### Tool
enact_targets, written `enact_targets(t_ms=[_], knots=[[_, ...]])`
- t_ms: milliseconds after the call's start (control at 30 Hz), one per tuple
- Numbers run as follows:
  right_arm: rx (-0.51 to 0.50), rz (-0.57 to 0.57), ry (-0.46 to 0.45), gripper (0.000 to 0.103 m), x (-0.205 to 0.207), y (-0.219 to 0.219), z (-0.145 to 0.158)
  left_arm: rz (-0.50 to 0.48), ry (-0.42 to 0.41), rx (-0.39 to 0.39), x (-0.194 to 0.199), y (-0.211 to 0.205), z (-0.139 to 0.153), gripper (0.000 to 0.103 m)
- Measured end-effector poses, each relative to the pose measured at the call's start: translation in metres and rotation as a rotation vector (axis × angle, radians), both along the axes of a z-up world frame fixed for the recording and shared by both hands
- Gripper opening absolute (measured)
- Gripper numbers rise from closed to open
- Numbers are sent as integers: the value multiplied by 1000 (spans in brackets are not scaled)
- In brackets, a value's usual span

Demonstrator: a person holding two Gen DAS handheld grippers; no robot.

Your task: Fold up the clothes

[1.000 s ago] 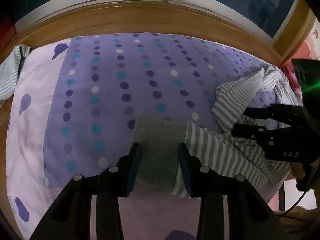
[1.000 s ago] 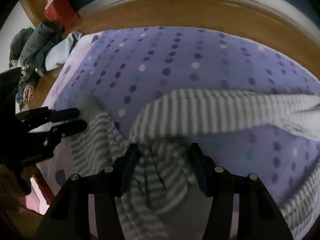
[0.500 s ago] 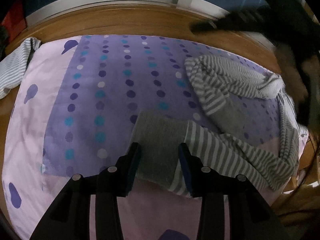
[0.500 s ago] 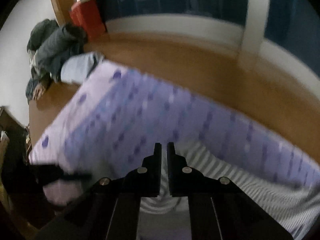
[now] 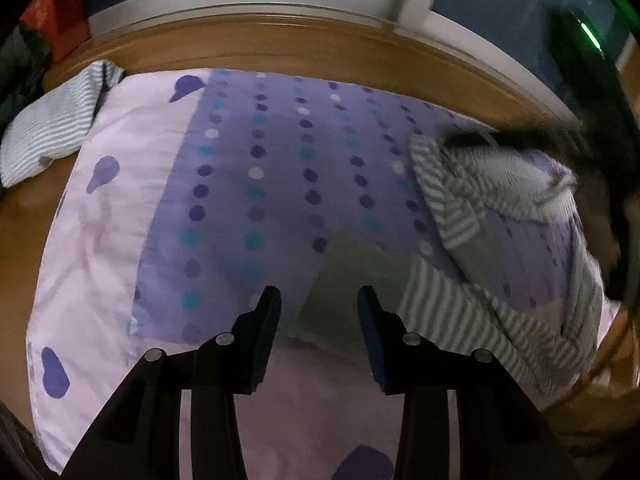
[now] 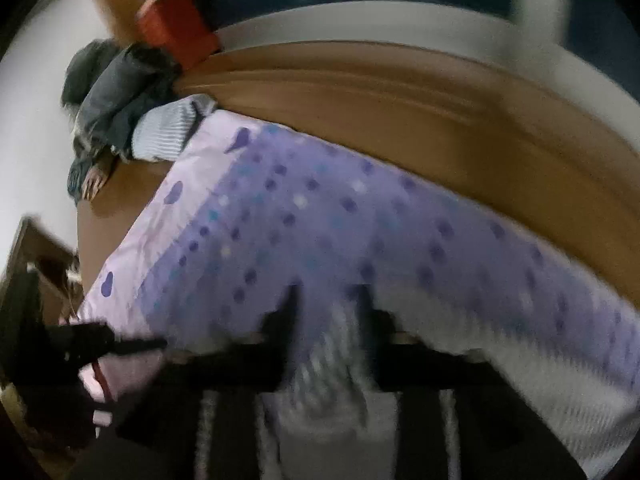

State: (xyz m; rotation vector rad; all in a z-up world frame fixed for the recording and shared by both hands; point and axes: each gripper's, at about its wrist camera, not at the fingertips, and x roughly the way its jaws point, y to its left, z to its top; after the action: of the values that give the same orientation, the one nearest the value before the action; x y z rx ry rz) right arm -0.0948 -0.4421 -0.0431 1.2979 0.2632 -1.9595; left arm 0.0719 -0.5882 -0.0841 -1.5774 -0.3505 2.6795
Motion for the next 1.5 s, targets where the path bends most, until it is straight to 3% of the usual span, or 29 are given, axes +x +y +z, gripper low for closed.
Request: enact_targets(t_ms=[167, 300, 367, 433, 467, 500, 733, 833, 933, 967, 1067, 1100, 1300, 1500], knots=[[63, -59, -41, 54, 23, 30, -16, 12, -13, 25, -5, -5, -5, 40], [88, -40, -117, 54, 35, 30, -37, 11, -34, 31, -6, -2, -12, 40], [114, -30, -94, 57, 40, 23, -44, 14, -38, 34, -5, -1, -13, 40], [125, -8, -44, 47, 41, 13, -42, 16, -37, 35, -1, 0, -12, 40], [114, 12, -44, 24, 41, 7, -42, 17, -35, 33, 1, 0, -11, 40], [91, 32, -66, 16, 39, 1, -42, 19, -34, 32, 4, 0, -9, 40], [-24, 81, 76, 16, 19, -66, 0, 45, -27, 18, 9, -5, -4, 40], [11, 105, 98, 21, 4, -95, -2, 33, -22, 10, 6, -3, -1, 40], [78, 117, 61, 23, 2, -93, -13, -3, -14, -1, 0, 1, 4, 40], [60, 123, 46, 28, 6, -84, -11, -14, -12, -2, -2, 2, 5, 40], [-21, 126, 19, 59, 24, -43, 3, -49, -9, 0, -7, 3, 8, 40], [-39, 116, 15, 64, 31, -26, 6, -59, -15, -3, -11, 4, 8, 40], [-49, 109, -111, 64, 82, 51, -3, -157, -48, 7, -29, 15, 0, 40], [11, 58, -193, 64, 125, 68, -35, -225, -51, -2, -37, 22, -4, 40]])
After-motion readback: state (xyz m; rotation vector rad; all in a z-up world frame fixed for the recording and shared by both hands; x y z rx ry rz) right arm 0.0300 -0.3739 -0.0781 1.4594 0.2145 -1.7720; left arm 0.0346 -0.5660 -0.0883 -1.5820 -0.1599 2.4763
